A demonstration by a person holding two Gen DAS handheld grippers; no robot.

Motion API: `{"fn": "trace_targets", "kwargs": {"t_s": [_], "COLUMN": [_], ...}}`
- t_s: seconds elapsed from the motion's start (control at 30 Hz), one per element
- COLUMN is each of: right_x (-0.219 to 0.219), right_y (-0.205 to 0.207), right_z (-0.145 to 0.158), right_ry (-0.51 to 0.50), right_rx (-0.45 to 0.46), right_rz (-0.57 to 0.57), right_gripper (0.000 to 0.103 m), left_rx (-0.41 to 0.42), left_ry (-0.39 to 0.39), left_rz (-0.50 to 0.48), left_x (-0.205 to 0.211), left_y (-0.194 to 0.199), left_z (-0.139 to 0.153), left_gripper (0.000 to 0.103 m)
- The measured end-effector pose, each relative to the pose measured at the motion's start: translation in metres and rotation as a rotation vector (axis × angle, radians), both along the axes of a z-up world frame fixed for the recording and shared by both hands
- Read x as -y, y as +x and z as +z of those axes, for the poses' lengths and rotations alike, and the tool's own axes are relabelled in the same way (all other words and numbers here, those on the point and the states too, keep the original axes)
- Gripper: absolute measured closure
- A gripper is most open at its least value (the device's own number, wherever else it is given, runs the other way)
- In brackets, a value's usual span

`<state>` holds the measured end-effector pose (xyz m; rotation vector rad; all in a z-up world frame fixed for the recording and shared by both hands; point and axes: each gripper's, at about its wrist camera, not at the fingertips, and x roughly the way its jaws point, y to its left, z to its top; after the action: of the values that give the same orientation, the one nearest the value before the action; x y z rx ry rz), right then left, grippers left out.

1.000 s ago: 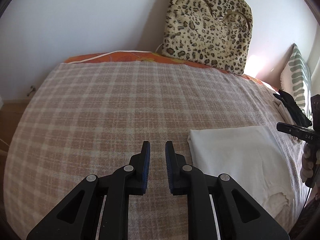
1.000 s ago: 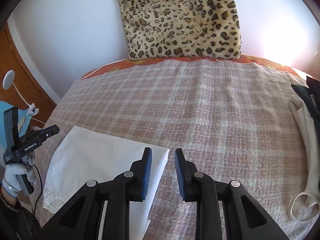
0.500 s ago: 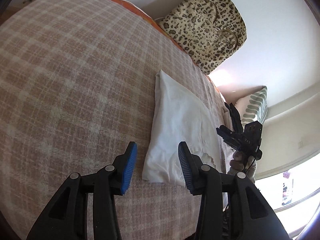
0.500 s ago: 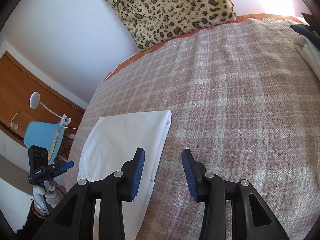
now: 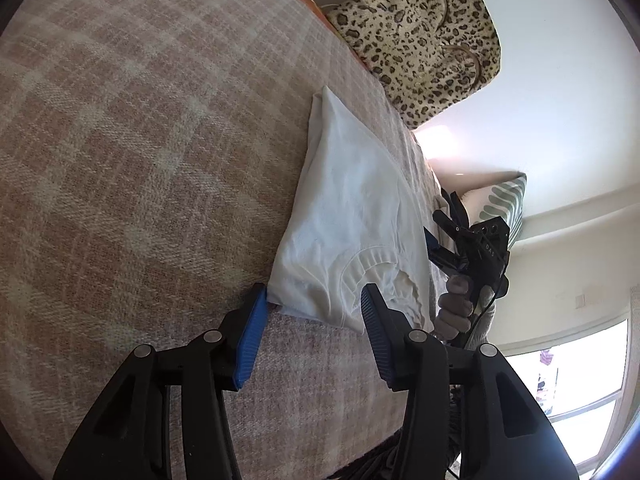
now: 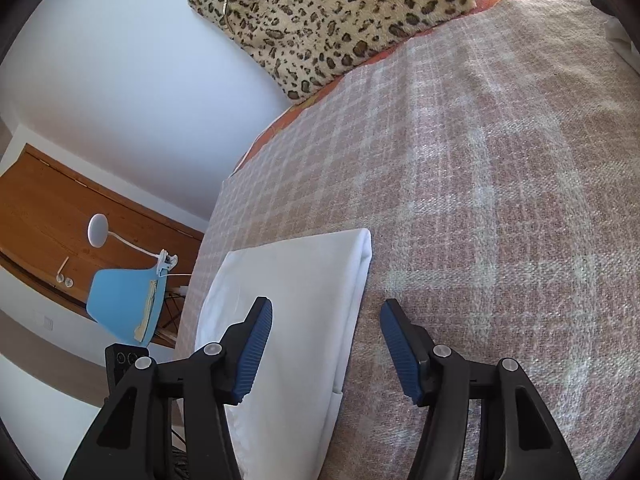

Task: Fold small clothes
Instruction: 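Lower both tools to the edge of the folded white T-shirt, then close both tools on the folded T-shirt edge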

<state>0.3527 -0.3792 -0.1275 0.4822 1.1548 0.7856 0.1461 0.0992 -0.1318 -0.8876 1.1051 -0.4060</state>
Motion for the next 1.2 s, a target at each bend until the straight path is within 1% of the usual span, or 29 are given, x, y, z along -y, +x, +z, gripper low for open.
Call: {"fn": "trace_targets", "kwargs": {"t_s": [0.07,0.2,0.27,0.37,0.5,0.53,0.63,0.7,0.77,0.8,0.83,0.87,0.97,1.07,1.1,1.2], "right_x": [-0.003,-0.011,-0.015,-0.022,-0.029,-0.030,-0.033,-0.034,-0.035,-0.035,-0.035,-0.035,-0.036,-0.042,-0.044,-0.047], "right_y": [0.003,0.007,0.008,0.009,0.010,0.010,0.011,0.011,0.011,0.011,0.011,0.012,0.011,0.008,0.007,0.004], "right_z": [-0.002,-0.004,-0.004,-0.006,-0.007,-0.007,-0.008,-0.008,-0.009,-0.009,-0.009,-0.009,-0.008,-0.001,0.002,0.011], "right_ry": [0.012,0.022,0.021,0.030,0.039,0.040,0.045,0.047,0.042,0.039,0.035,0.028,-0.001,-0.052,-0.066,-0.078], "right_rx": [-0.007,-0.007,-0.003,-0.006,-0.002,-0.003,-0.009,-0.010,-0.009,-0.010,-0.012,-0.012,-0.004,0.045,0.062,0.100], "right_rz": [0.003,0.017,0.022,0.030,0.038,0.038,0.033,0.030,0.029,0.024,0.019,0.014,0.010,0.025,0.028,0.026], "right_gripper": [0.047,0.051,0.055,0.059,0.061,0.063,0.065,0.066,0.071,0.072,0.076,0.082,0.094,0.097,0.097,0.098], "left_rx": [0.006,0.042,0.041,0.041,0.062,0.063,0.061,0.057,0.060,0.068,0.080,0.099,0.155,0.218,0.234,0.266], "left_ry": [-0.002,0.010,0.002,-0.006,0.020,0.024,0.025,0.042,0.081,0.106,0.143,0.185,0.310,0.449,0.481,0.537], "left_rz": [-0.013,-0.030,-0.032,-0.031,-0.052,-0.057,-0.042,-0.049,-0.062,-0.067,-0.071,-0.082,-0.123,-0.176,-0.185,-0.200], "left_x": [0.002,0.007,0.008,0.010,0.018,0.020,0.022,0.027,0.034,0.037,0.040,0.044,0.060,0.078,0.082,0.089], "left_y": [0.001,0.002,0.004,0.006,0.011,0.013,0.015,0.016,0.017,0.017,0.017,0.017,0.015,0.013,0.011,0.009], "left_z": [0.000,0.001,0.001,0.001,0.004,0.004,0.004,0.005,0.005,0.006,0.008,0.011,0.023,0.031,0.033,0.037], "left_gripper": [0.057,0.057,0.057,0.057,0.057,0.059,0.059,0.065,0.081,0.083,0.084,0.085,0.087,0.088,0.088,0.089]}}
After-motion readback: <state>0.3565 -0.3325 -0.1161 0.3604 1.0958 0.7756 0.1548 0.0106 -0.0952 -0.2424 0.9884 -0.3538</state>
